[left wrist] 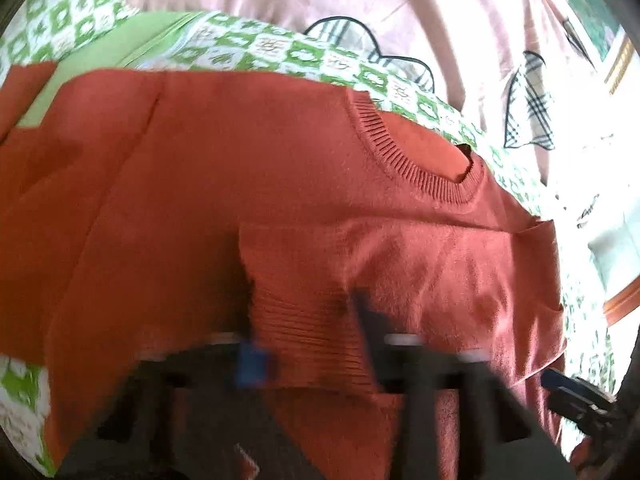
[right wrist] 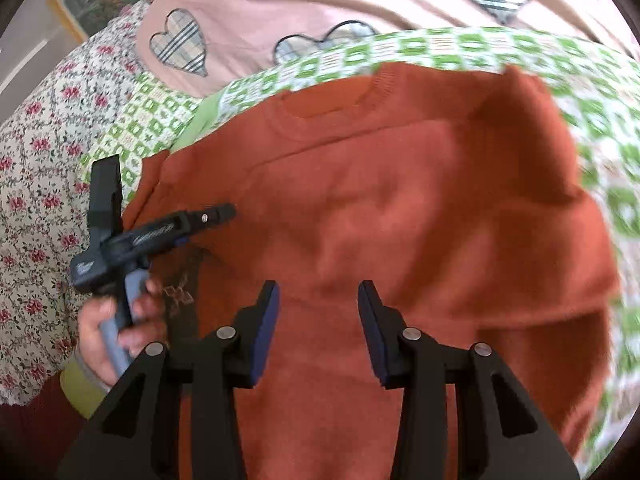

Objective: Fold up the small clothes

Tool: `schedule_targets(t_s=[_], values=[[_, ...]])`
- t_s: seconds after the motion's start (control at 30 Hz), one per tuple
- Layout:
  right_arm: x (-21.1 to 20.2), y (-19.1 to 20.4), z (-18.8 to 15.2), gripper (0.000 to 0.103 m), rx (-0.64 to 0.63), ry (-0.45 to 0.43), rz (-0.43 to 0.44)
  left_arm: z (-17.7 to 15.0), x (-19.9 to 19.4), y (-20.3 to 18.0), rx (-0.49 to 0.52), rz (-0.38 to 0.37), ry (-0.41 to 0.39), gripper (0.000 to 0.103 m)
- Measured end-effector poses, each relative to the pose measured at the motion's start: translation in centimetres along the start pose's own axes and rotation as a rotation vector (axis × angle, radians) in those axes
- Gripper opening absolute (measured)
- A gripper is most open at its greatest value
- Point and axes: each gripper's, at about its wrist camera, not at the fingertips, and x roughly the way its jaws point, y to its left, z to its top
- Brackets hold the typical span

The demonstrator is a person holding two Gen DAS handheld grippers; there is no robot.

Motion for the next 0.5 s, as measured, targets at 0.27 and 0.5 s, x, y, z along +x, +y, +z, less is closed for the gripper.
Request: schedule_targets(t_s=[0.27,0.5], values=[[-4.2,-3.3,0.7,0.042,0.023,-0.091,-0.117,0.8,-3.1,2.3,0.079,0.148,-0.105,0.003],[-3.3,-8.1,4.1,0.048,0.082,-0.103,-0.258,0.2,-3.3,2.5,0.089,0.144,-0.119,0.003]])
